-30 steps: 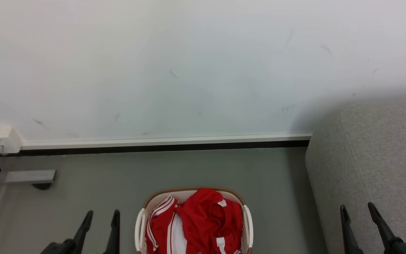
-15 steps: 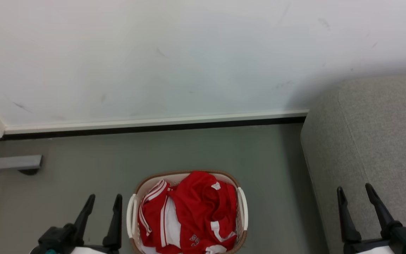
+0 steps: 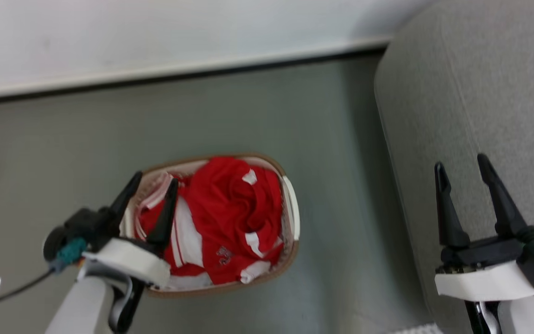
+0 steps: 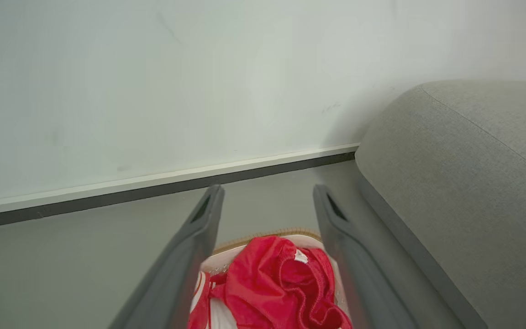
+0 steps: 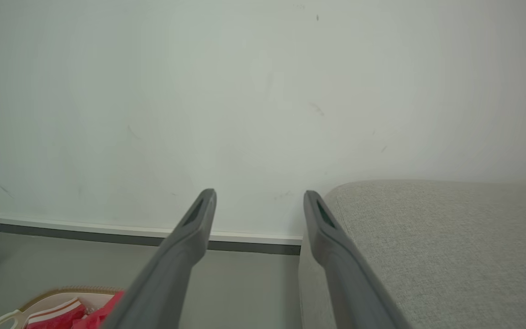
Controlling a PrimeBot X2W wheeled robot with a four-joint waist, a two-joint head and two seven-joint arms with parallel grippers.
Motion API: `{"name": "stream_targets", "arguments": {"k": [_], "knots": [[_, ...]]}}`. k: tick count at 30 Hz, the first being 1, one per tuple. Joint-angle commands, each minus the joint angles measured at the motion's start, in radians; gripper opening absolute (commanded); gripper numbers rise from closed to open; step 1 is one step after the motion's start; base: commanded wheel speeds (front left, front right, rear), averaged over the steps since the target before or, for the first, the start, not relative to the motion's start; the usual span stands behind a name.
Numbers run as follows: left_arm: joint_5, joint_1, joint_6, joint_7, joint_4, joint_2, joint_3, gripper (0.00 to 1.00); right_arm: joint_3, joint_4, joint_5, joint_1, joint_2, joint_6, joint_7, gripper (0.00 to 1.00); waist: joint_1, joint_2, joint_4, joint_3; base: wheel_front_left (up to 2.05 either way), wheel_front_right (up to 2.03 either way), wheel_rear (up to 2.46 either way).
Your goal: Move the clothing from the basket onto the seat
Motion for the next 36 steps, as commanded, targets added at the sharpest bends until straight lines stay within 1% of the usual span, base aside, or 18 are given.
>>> {"name": "stream_targets", "arguments": {"k": [1, 7, 11, 14, 19, 27, 28, 29, 30, 36], "knots": [[-0.009, -0.058, 0.001, -0.001, 0.031, 0.023, -0.019, 1.0, 0.009, -0.026, 0.006, -0.036, -0.003, -0.002, 0.0, 1.0, -0.0002, 0.0, -0.073, 0.15, 0.0, 0.0, 0.0], [-0.033, -0.224, 0.001, -0.001, 0.171, 0.068, -0.108, 1.0, 0.022, -0.097, 0.018, -0.096, -0.002, -0.002, 0.0, 1.0, -0.0002, 0.0, -0.101, 0.295, 0.0, 0.0, 0.0], [-0.056, -0.322, 0.001, 0.0, 0.281, 0.084, -0.196, 1.0, 0.03, -0.127, 0.022, -0.121, -0.002, -0.002, 0.0, 1.0, -0.0002, 0.0, -0.106, 0.357, 0.0, 0.0, 0.0], [-0.077, -0.399, 0.001, 0.002, 0.347, 0.088, -0.235, 1.0, 0.032, -0.143, 0.017, -0.134, -0.002, -0.002, 0.0, 1.0, -0.0002, 0.0, -0.107, 0.394, 0.0, 0.0, 0.0], [-0.078, -0.505, 0.001, 0.002, 0.443, 0.094, -0.266, 1.0, 0.039, -0.166, 0.023, -0.149, -0.002, -0.002, 0.0, 1.0, -0.0002, 0.0, -0.113, 0.441, 0.0, 0.0, 0.0], [-0.024, -0.616, 0.006, 0.015, 0.596, 0.112, -0.31, 1.0, 0.056, -0.19, 0.037, -0.15, -0.002, -0.002, 0.0, 1.0, -0.0002, 0.0, -0.146, 0.504, 0.0, 0.0, 0.0], [-0.019, -0.619, 0.005, 0.017, 0.615, 0.113, -0.323, 0.7, 0.056, -0.191, 0.039, -0.147, -0.002, -0.002, 0.0, 1.0, -0.0002, 0.0, -0.151, 0.507, 0.0, 0.0, 0.0], [-0.015, -0.623, 0.004, 0.016, 0.63, 0.114, -0.332, 0.34, 0.056, -0.191, 0.04, -0.142, -0.002, -0.002, 0.0, 1.0, -0.0002, 0.0, -0.155, 0.509, 0.0, 0.0, 0.0], [-0.015, -0.632, 0.003, 0.014, 0.644, 0.115, -0.341, 0.0, 0.056, -0.191, 0.041, -0.138, -0.002, -0.002, 0.0, 1.0, -0.0002, 0.0, -0.157, 0.51, 0.0, 0.0, 0.0], [-0.026, -0.645, 0.002, 0.0, 0.658, 0.105, -0.351, 0.0, 0.04, -0.187, 0.035, -0.123, -0.002, -0.002, 0.0, 1.0, -0.0002, 0.0, -0.148, 0.498, 0.0, 0.0, 0.0]]}}
